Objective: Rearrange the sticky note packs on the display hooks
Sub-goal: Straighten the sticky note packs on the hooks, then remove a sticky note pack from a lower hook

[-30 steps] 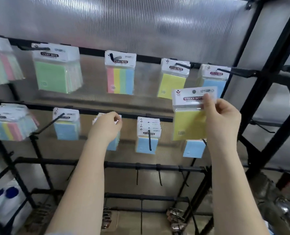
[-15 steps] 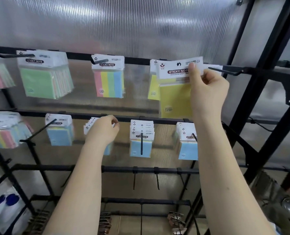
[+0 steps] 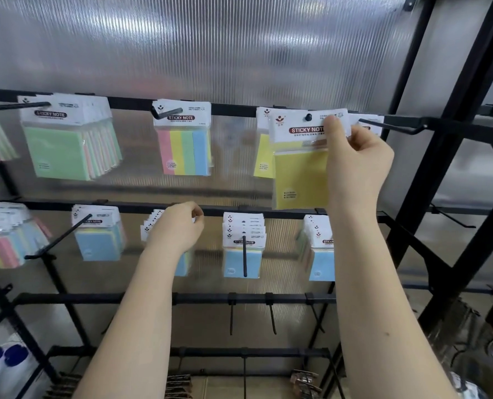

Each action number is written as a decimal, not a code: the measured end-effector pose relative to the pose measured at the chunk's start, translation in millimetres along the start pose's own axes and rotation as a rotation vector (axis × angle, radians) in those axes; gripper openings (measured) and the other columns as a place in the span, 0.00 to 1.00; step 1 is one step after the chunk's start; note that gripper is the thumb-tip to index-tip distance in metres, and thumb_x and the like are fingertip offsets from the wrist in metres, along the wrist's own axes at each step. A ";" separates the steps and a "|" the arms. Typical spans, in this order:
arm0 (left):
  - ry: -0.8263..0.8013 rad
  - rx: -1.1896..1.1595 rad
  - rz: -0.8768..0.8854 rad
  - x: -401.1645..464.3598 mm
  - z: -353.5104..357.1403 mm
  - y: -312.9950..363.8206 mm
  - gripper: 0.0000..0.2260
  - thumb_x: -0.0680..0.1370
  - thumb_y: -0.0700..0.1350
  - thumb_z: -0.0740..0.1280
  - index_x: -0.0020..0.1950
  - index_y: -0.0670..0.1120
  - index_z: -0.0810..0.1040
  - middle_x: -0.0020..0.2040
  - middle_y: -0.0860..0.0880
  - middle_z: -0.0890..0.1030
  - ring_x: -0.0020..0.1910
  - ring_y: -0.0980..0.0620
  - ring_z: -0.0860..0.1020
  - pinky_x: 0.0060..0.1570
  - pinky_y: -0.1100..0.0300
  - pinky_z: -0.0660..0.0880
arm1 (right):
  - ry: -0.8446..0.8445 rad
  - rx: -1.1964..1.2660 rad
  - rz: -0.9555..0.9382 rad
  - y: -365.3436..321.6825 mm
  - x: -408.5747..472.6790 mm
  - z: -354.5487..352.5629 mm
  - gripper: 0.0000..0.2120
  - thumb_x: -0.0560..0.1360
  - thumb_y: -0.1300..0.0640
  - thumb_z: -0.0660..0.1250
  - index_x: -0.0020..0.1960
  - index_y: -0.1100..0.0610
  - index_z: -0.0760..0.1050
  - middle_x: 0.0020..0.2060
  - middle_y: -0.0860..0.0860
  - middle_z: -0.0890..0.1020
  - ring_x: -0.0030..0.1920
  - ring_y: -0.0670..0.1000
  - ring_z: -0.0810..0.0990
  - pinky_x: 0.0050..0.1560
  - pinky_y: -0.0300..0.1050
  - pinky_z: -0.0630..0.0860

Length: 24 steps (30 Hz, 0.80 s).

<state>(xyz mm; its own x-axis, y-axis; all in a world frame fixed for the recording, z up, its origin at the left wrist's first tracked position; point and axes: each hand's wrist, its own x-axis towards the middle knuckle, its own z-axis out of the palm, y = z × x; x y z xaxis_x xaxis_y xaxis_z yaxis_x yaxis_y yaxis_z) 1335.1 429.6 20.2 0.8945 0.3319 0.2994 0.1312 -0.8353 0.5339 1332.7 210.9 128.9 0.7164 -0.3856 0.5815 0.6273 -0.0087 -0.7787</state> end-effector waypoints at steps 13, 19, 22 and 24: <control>-0.021 -0.034 -0.002 4.0 -5.1 -2.9 0.08 0.80 0.45 0.60 0.55 0.48 0.76 0.56 0.50 0.78 0.53 0.50 0.74 0.49 0.55 0.73 | 0.016 0.014 0.151 40.8 18.6 33.2 0.15 0.77 0.52 0.67 0.33 0.55 0.72 0.30 0.49 0.70 0.32 0.45 0.64 0.31 0.34 0.62; -0.009 -0.035 0.001 6.9 -7.9 -7.1 0.07 0.80 0.45 0.60 0.54 0.48 0.76 0.54 0.50 0.78 0.50 0.51 0.74 0.44 0.58 0.69 | 0.055 -0.039 0.198 56.8 38.7 53.4 0.13 0.76 0.53 0.67 0.35 0.56 0.72 0.29 0.47 0.70 0.29 0.43 0.64 0.31 0.33 0.63; 0.000 -0.033 -0.005 8.4 -9.8 -8.4 0.07 0.80 0.45 0.60 0.54 0.48 0.76 0.55 0.50 0.78 0.51 0.50 0.74 0.46 0.57 0.71 | 0.077 -0.036 0.212 62.7 47.1 60.3 0.10 0.76 0.54 0.68 0.38 0.55 0.73 0.30 0.45 0.71 0.29 0.43 0.66 0.30 0.30 0.64; 0.010 -0.042 -0.010 9.0 -10.4 -8.6 0.08 0.79 0.45 0.60 0.54 0.48 0.76 0.55 0.50 0.78 0.53 0.49 0.74 0.47 0.57 0.71 | 0.089 -0.042 0.234 65.7 51.3 63.6 0.09 0.75 0.55 0.68 0.39 0.55 0.73 0.30 0.44 0.72 0.30 0.42 0.66 0.31 0.31 0.65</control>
<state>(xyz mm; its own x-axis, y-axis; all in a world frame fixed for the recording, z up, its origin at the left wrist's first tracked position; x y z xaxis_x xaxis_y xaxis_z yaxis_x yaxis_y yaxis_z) 1337.6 444.3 26.5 0.8889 0.3450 0.3015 0.1221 -0.8126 0.5698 1430.1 249.3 122.5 0.8099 -0.4609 0.3627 0.4331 0.0529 -0.8998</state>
